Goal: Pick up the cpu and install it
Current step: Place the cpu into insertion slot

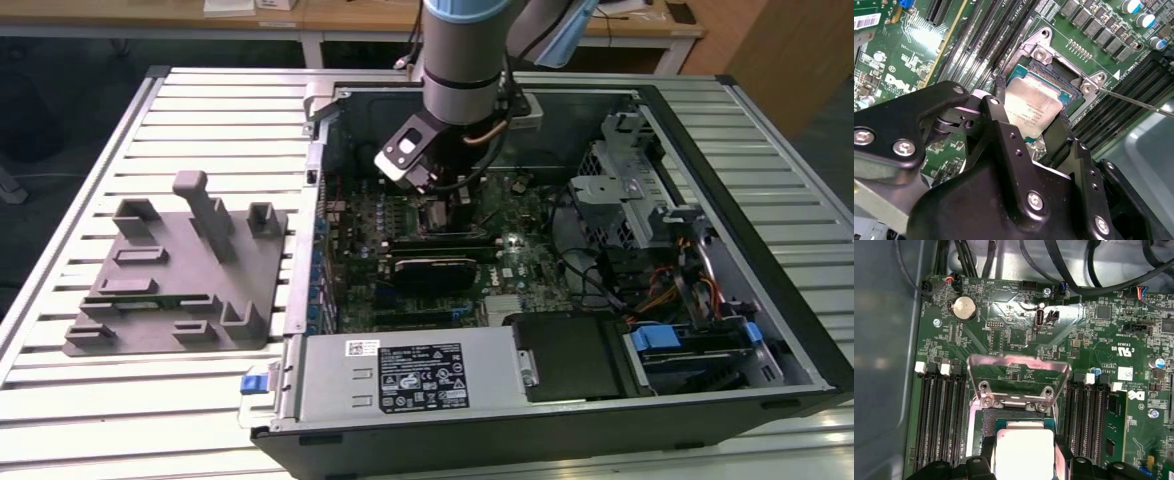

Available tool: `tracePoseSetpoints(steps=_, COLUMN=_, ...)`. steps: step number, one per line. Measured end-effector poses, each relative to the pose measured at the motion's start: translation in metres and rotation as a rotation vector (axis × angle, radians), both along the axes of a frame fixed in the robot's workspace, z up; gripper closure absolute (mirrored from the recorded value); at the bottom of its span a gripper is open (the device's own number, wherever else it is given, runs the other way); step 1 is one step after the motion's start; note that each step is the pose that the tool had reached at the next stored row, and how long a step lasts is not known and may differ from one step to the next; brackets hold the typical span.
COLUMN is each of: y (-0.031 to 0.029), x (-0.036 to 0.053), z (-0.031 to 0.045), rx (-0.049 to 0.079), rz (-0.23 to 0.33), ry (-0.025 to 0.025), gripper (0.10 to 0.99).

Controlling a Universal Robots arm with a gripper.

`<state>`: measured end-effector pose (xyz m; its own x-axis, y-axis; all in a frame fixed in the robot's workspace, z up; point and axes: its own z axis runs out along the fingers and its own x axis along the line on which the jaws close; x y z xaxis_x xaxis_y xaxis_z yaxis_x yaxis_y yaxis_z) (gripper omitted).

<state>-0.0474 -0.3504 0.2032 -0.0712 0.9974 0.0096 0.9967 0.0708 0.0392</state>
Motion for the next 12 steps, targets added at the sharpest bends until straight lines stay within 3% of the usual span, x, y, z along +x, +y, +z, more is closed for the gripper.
tracePoseSetpoints(steps=12, y=0.0080, x=0.0000, z=-0.0062, rx=0.000, rz=-0.015, ry=0.0000, gripper=0.541)
